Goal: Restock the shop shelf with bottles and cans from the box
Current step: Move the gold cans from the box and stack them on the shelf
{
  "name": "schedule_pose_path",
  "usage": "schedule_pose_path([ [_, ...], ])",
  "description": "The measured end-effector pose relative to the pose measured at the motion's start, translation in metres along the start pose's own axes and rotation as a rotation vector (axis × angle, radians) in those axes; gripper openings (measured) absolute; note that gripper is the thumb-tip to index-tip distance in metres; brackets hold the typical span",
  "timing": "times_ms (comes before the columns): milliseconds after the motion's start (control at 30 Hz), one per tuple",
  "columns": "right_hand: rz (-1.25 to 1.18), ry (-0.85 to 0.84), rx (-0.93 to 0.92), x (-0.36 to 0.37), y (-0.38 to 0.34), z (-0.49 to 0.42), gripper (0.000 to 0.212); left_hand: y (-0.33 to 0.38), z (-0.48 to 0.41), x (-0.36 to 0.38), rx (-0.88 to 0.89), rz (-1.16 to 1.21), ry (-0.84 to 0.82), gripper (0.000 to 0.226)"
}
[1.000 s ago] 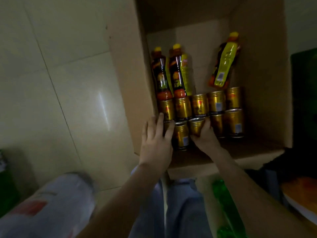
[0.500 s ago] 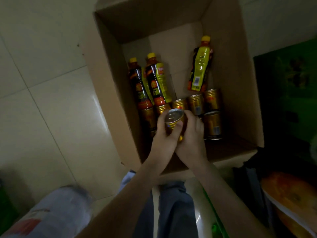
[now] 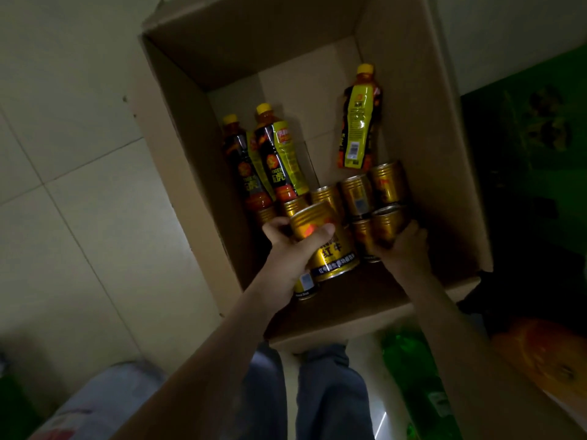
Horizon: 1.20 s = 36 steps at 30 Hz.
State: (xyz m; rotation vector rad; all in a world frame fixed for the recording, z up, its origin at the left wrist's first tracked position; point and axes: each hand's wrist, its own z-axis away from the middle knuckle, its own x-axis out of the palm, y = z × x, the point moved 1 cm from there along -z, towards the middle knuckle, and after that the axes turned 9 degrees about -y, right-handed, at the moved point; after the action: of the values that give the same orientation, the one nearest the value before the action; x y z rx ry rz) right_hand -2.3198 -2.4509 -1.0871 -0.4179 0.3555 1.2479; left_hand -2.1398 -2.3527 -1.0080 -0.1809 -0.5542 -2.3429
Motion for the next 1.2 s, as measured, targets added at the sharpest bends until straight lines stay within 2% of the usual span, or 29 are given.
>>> schedule_pose_path([
  [100, 0.21, 0.089, -0.042, -0.003, -0.016, 0.0, 0.079, 0.003, 0.009, -0.004, -0.012, -0.076, -0.052, 0.073],
  [167, 0.212, 0.078, -0.069, -0.012, -0.025, 0.014, 0.077, 0.013, 0.028, -0.003, -0.007, -0.132, -0.063, 0.073],
  [233, 0.037, 0.014, -0.105, -0.026, -0.035, 0.048, 0.08, 0.029, 0.056, -0.001, -0.01, -0.155, -0.079, 0.071],
  [300, -0.25, -0.02, -0.186, -0.052, -0.051, 0.098, 0.072, 0.053, 0.092, 0.004, -0.007, -0.15, -0.093, 0.071],
  [400, -0.504, -0.079, -0.281, -0.101, -0.073, 0.197, 0.058, 0.099, 0.157, 0.021, 0.015, -0.167, -0.116, 0.086],
  [433, -0.552, -0.097, -0.303, -0.118, -0.076, 0.234, 0.056, 0.116, 0.182, 0.03, 0.031, -0.174, -0.129, 0.085],
  [567, -0.688, -0.154, -0.441, -0.183, -0.083, 0.378, 0.051, 0.176, 0.298, 0.073, 0.12, -0.22, -0.211, 0.051],
  [633, -0.753, -0.139, -0.491, -0.213, -0.08, 0.448, 0.048, 0.192, 0.36, 0.099, 0.148, -0.267, -0.298, 0.05],
  [700, -0.784, -0.095, -0.533, -0.236, -0.072, 0.514, 0.055, 0.197, 0.417, 0.121, 0.193, -0.309, -0.377, 0.045],
  [767, -0.791, -0.047, -0.554, -0.254, -0.057, 0.575, 0.052, 0.193, 0.469, 0.142, 0.227, -0.365, -0.445, 0.04],
  [833, -0.791, 0.024, -0.586, -0.264, -0.034, 0.631, 0.047, 0.182, 0.513, 0.161, 0.247, -0.427, -0.517, 0.051],
  [967, -0.824, 0.121, -0.627, -0.263, 0.033, 0.729, 0.067, 0.141, 0.592, 0.194, 0.284, -0.57, -0.666, 0.072],
  [1067, -0.891, 0.219, -0.649, -0.245, 0.104, 0.792, 0.076, 0.09, 0.648, 0.221, 0.33, -0.713, -0.779, 0.07],
  [1200, -0.979, 0.392, -0.647, -0.204, 0.218, 0.868, 0.063, -0.007, 0.716, 0.271, 0.355, -0.847, -0.932, 0.068],
])
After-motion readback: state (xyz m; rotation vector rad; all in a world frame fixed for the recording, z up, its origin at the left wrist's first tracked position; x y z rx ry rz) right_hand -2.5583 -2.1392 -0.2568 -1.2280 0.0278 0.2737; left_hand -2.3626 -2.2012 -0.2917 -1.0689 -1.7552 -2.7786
